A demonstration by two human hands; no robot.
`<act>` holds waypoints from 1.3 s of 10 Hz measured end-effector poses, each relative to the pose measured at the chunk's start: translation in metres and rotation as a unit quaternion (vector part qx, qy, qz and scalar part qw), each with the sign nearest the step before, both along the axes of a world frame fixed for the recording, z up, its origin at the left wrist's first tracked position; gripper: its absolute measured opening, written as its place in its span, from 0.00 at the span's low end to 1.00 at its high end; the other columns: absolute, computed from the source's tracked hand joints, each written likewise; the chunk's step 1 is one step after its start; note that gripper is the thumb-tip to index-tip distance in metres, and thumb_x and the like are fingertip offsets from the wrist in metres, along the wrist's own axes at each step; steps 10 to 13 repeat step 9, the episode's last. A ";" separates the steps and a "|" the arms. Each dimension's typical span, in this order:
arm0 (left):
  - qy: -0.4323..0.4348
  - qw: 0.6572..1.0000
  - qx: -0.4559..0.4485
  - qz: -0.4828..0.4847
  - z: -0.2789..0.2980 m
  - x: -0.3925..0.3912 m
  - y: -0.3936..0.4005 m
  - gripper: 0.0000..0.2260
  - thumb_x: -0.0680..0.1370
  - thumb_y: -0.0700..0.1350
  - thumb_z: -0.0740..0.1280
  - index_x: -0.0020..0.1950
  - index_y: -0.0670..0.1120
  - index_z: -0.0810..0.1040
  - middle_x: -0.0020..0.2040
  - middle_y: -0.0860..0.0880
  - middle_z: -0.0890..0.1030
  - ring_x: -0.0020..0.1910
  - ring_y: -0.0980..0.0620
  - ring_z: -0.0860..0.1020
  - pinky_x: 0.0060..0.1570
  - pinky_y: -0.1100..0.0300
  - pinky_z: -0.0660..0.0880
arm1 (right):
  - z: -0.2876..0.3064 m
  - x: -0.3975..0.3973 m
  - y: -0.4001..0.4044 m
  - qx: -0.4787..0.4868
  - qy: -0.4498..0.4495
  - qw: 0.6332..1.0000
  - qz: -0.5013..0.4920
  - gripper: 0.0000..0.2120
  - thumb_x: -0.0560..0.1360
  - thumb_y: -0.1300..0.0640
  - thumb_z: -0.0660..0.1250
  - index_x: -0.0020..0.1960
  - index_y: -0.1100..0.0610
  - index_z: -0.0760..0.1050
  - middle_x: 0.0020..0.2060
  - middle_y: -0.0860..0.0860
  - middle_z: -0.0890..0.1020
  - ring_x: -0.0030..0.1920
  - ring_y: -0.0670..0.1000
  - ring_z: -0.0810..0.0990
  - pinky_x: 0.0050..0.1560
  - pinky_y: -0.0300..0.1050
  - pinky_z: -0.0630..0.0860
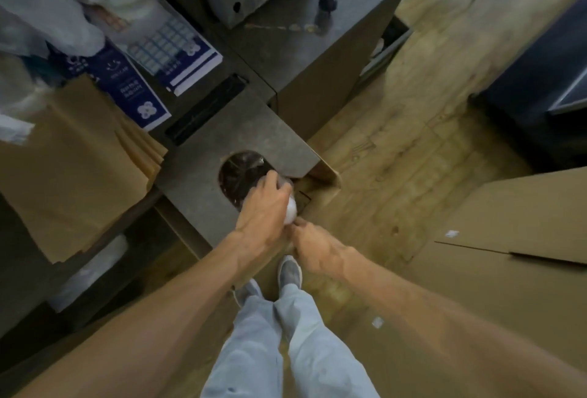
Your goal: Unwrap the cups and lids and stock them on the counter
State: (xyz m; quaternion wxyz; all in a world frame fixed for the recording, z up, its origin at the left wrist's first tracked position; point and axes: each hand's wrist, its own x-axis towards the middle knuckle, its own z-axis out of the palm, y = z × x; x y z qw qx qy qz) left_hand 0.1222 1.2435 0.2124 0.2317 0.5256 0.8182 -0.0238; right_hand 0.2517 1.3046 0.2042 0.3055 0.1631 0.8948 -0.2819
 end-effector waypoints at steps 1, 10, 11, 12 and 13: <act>0.052 0.998 -0.039 -0.022 -0.011 0.009 -0.002 0.27 0.73 0.44 0.73 0.70 0.43 0.68 0.65 0.42 0.67 0.59 0.43 0.73 0.59 0.48 0.75 | -0.011 0.023 -0.010 0.004 -0.029 0.999 -0.018 0.29 0.75 0.60 0.68 0.74 0.63 0.65 0.72 0.59 0.68 0.63 0.60 0.78 0.62 0.52 0.77; 0.083 0.995 0.014 0.055 0.047 -0.063 -0.088 0.20 0.80 0.46 0.63 0.73 0.48 0.70 0.79 0.47 0.60 0.80 0.47 0.54 0.78 0.40 0.45 | 0.000 -0.110 -0.007 0.044 0.112 0.993 0.022 0.31 0.81 0.62 0.60 0.80 0.63 0.52 0.80 0.59 0.56 0.79 0.58 0.55 0.78 0.51 0.55; 0.083 0.995 0.014 0.055 0.047 -0.063 -0.088 0.20 0.80 0.46 0.63 0.73 0.48 0.70 0.79 0.47 0.60 0.80 0.47 0.54 0.78 0.40 0.45 | 0.000 -0.110 -0.007 0.044 0.112 0.993 0.022 0.31 0.81 0.62 0.60 0.80 0.63 0.52 0.80 0.59 0.56 0.79 0.58 0.55 0.78 0.51 0.55; 0.083 0.995 0.014 0.055 0.047 -0.063 -0.088 0.20 0.80 0.46 0.63 0.73 0.48 0.70 0.79 0.47 0.60 0.80 0.47 0.54 0.78 0.40 0.45 | 0.000 -0.110 -0.007 0.044 0.112 0.993 0.022 0.31 0.81 0.62 0.60 0.80 0.63 0.52 0.80 0.59 0.56 0.79 0.58 0.55 0.78 0.51 0.55; 0.083 0.995 0.014 0.055 0.047 -0.063 -0.088 0.20 0.80 0.46 0.63 0.73 0.48 0.70 0.79 0.47 0.60 0.80 0.47 0.54 0.78 0.40 0.45 | 0.000 -0.110 -0.007 0.044 0.112 0.993 0.022 0.31 0.81 0.62 0.60 0.80 0.63 0.52 0.80 0.59 0.56 0.79 0.58 0.55 0.78 0.51 0.55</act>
